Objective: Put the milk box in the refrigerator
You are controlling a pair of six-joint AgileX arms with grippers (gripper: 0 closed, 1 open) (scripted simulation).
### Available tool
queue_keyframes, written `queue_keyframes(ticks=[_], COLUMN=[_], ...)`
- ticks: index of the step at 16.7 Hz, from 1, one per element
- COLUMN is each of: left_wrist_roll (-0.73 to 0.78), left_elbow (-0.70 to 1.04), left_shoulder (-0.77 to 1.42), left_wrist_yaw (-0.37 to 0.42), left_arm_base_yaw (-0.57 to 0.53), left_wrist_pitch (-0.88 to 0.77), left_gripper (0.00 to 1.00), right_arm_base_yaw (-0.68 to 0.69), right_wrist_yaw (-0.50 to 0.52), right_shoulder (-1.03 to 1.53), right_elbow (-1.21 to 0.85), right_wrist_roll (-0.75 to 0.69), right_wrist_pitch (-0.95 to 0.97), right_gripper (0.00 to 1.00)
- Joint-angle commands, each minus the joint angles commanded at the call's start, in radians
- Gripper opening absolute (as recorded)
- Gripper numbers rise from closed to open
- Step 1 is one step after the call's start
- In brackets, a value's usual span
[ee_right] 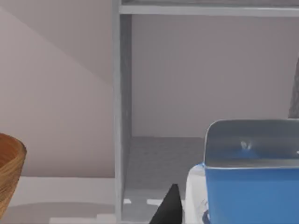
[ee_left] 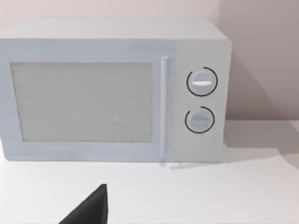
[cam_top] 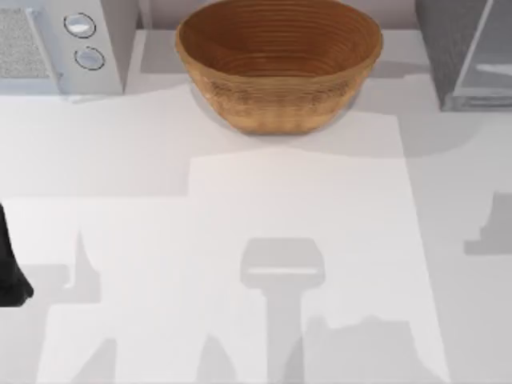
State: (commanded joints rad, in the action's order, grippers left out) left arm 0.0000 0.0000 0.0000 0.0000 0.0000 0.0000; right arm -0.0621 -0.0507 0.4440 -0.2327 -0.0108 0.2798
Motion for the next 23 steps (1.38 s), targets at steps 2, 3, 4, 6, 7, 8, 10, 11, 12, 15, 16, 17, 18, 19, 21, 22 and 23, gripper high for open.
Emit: queue_keyframes(ticks=[2, 3, 4, 6, 7, 8, 10, 11, 12, 15, 16, 17, 18, 19, 21, 22, 23], left_wrist_roll=[0.0, 0.0, 0.0, 0.0, 0.0, 0.0, 0.0, 0.0, 0.0, 0.0, 0.0, 0.0, 0.0, 0.0, 0.0, 0.0, 0.0], left_elbow=[0.0, 0.0, 0.0, 0.0, 0.0, 0.0, 0.0, 0.0, 0.0, 0.0, 0.0, 0.0, 0.0, 0.0, 0.0, 0.0, 0.0], left_shoulder=[0.0, 0.0, 0.0, 0.0, 0.0, 0.0, 0.0, 0.0, 0.0, 0.0, 0.0, 0.0, 0.0, 0.0, 0.0, 0.0, 0.0], left_wrist_yaw=[0.0, 0.0, 0.0, 0.0, 0.0, 0.0, 0.0, 0.0, 0.0, 0.0, 0.0, 0.0, 0.0, 0.0, 0.0, 0.0, 0.0], left_arm_base_yaw=[0.0, 0.0, 0.0, 0.0, 0.0, 0.0, 0.0, 0.0, 0.0, 0.0, 0.0, 0.0, 0.0, 0.0, 0.0, 0.0, 0.0], left_wrist_pitch=[0.0, 0.0, 0.0, 0.0, 0.0, 0.0, 0.0, 0.0, 0.0, 0.0, 0.0, 0.0, 0.0, 0.0, 0.0, 0.0, 0.0], left_gripper=[1.0, 1.0, 1.0, 1.0, 1.0, 1.0, 1.0, 1.0, 1.0, 1.0, 1.0, 1.0, 1.0, 1.0, 1.0, 1.0, 1.0], right_arm_base_yaw=[-0.022, -0.034, -0.046, -0.07, -0.082, -0.094, -0.118, -0.13, -0.141, -0.171, -0.18, -0.188, -0.196, -0.202, -0.211, -0.214, -0.216], right_wrist_yaw=[-0.022, -0.033, -0.045, -0.069, -0.08, -0.092, -0.114, -0.125, -0.135, -0.163, -0.171, -0.179, -0.185, -0.191, -0.2, -0.203, -0.205], right_shoulder=[0.188, 0.287, 0.387, 0.589, 0.688, 0.786, 0.973, 1.062, 1.146, 1.376, 1.444, 1.506, 1.562, 1.612, 1.686, 1.709, 1.724], right_elbow=[-0.072, -0.109, -0.148, -0.229, -0.27, -0.312, -0.396, -0.438, -0.477, -0.585, -0.616, -0.644, -0.67, -0.692, -0.725, -0.735, -0.741], right_wrist_roll=[0.007, 0.011, 0.015, 0.023, 0.025, 0.027, 0.028, 0.027, 0.027, 0.026, 0.026, 0.025, 0.025, 0.025, 0.026, 0.026, 0.026], right_wrist_pitch=[0.091, 0.138, 0.187, 0.288, 0.339, 0.391, 0.494, 0.545, 0.594, 0.725, 0.763, 0.798, 0.83, 0.857, 0.898, 0.91, 0.918], right_gripper=[0.0, 0.0, 0.0, 0.0, 0.0, 0.0, 0.0, 0.0, 0.0, 0.0, 0.0, 0.0, 0.0, 0.0, 0.0, 0.0, 0.0])
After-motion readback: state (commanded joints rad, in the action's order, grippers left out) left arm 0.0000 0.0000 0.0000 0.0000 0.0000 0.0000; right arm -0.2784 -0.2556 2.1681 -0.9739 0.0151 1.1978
